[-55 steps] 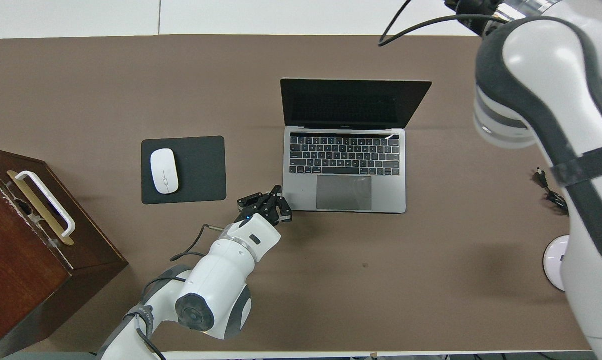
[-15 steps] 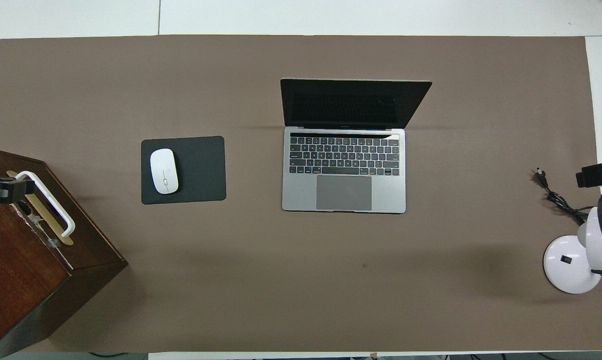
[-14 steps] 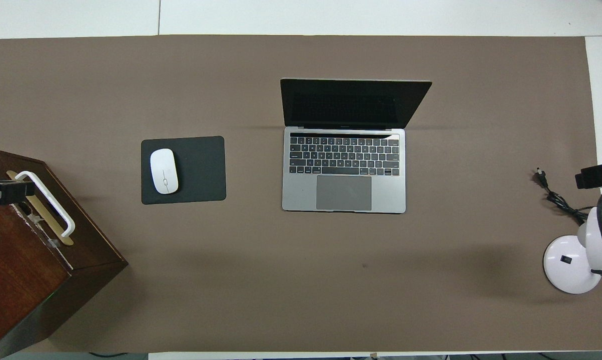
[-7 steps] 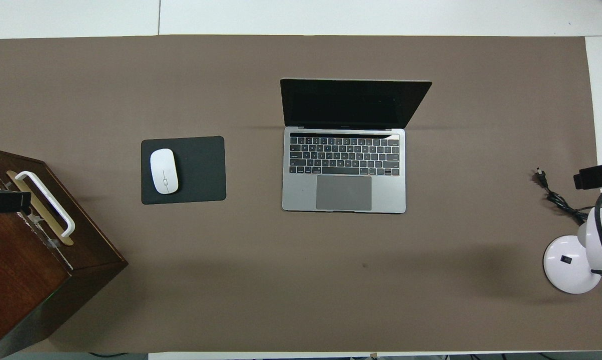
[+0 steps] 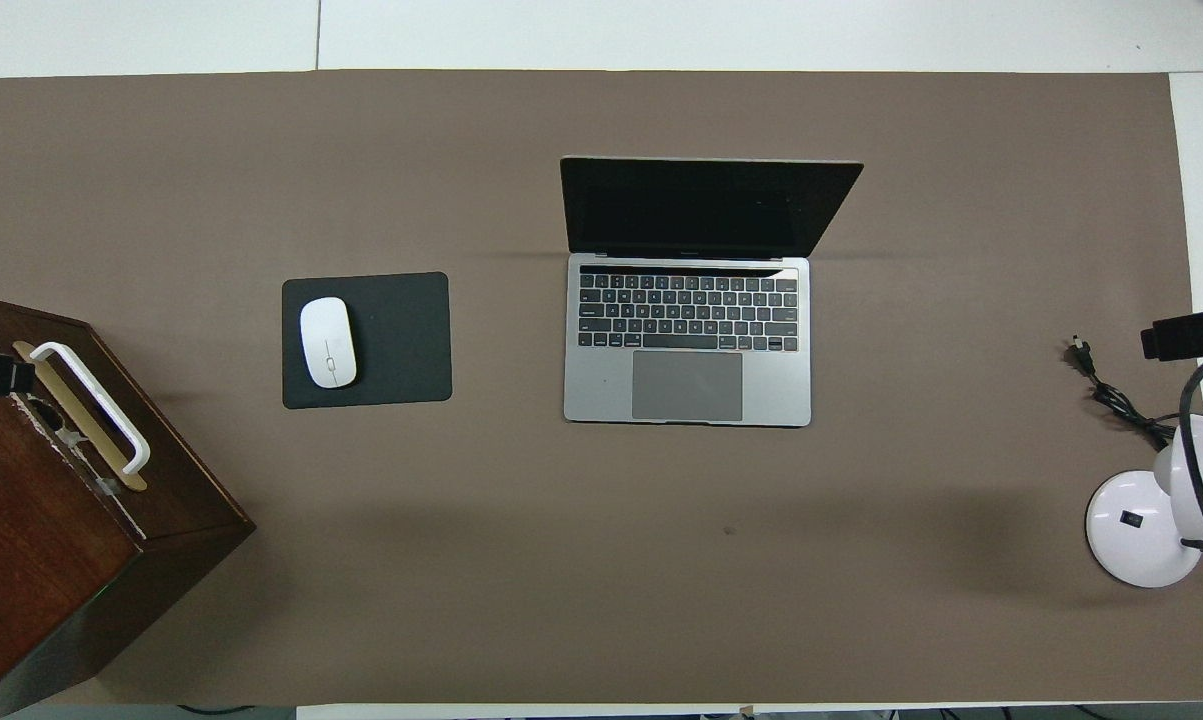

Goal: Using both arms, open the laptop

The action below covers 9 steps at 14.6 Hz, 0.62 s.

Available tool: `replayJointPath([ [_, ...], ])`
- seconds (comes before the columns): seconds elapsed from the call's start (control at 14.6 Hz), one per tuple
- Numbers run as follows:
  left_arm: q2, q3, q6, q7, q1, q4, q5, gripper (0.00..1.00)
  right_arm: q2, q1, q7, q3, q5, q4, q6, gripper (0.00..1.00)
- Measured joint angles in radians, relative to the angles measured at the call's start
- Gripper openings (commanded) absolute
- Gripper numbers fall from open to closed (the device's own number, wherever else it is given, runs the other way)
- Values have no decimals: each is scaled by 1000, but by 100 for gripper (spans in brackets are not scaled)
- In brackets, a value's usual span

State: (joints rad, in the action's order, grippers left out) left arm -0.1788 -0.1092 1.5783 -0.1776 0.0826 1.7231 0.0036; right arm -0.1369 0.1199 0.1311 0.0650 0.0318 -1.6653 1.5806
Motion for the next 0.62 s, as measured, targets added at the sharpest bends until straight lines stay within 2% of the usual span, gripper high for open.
replayJointPath([
  [0.21, 20, -1, -18, 2, -1, -1, 0, 100, 0, 0, 0, -2, -2, -7, 66, 100],
  [0.62, 21, 2, -64, 9, -24, -6, 0, 100, 0, 1, 0, -3, -45, -10, 93, 100],
])
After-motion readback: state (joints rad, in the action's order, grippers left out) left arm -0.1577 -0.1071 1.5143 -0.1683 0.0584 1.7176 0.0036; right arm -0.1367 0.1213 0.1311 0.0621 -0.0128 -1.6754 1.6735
